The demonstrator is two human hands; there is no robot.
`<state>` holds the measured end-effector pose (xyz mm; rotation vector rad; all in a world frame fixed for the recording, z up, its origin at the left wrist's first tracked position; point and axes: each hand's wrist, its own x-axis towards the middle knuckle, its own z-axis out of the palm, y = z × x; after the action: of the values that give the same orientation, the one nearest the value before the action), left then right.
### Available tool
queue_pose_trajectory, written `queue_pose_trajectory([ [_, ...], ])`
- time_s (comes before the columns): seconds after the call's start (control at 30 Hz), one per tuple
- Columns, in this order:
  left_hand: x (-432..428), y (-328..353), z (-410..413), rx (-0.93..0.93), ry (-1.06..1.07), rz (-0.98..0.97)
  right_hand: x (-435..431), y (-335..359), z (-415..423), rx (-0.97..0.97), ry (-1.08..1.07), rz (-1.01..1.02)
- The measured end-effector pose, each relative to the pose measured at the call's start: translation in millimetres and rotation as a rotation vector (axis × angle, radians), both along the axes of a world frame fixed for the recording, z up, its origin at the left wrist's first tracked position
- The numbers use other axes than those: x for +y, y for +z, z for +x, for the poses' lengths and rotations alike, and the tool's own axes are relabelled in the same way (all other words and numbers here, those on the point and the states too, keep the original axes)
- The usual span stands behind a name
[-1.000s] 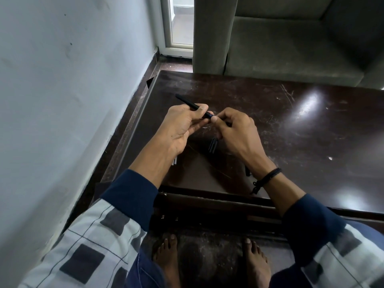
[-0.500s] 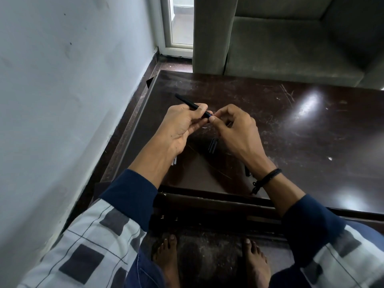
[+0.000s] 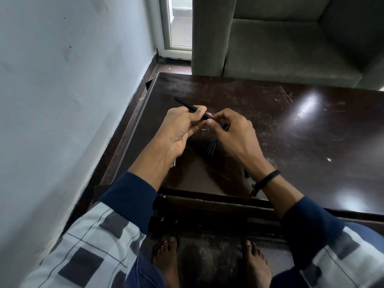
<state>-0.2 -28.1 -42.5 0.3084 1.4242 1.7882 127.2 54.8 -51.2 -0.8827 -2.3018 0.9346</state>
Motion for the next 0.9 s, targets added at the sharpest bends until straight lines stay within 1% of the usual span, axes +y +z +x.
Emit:
queue_pose_trajectory([
  [0.23, 0.2, -1.4, 0.7, 0.007, -0.004, -0.004, 0.6, 1.1, -0.3, 0.029, -0.016, -0.024],
  [0.5, 1.5, -2.4, 2.7, 0.002, -0.025, -0.015, 4.8, 0.9, -0.6, -0.047, -0.02, -0.039],
  [0.63, 1.4, -1.1, 2.8, 0.001, -0.017, -0.003, 4.3, 1.2, 0.2, 0.004, -0.001, -0.089],
  [0.73, 0.3, -0.3, 0.8, -0.004, -0.003, 0.006, 3.2, 0.9, 0.4, 0.057, -0.005, -0.074],
  [0.9, 0.3, -0.9, 0.7, 0.0, 0.004, -0.004, 4.4, -1.6, -0.2, 0.059, 0.005, -0.072],
])
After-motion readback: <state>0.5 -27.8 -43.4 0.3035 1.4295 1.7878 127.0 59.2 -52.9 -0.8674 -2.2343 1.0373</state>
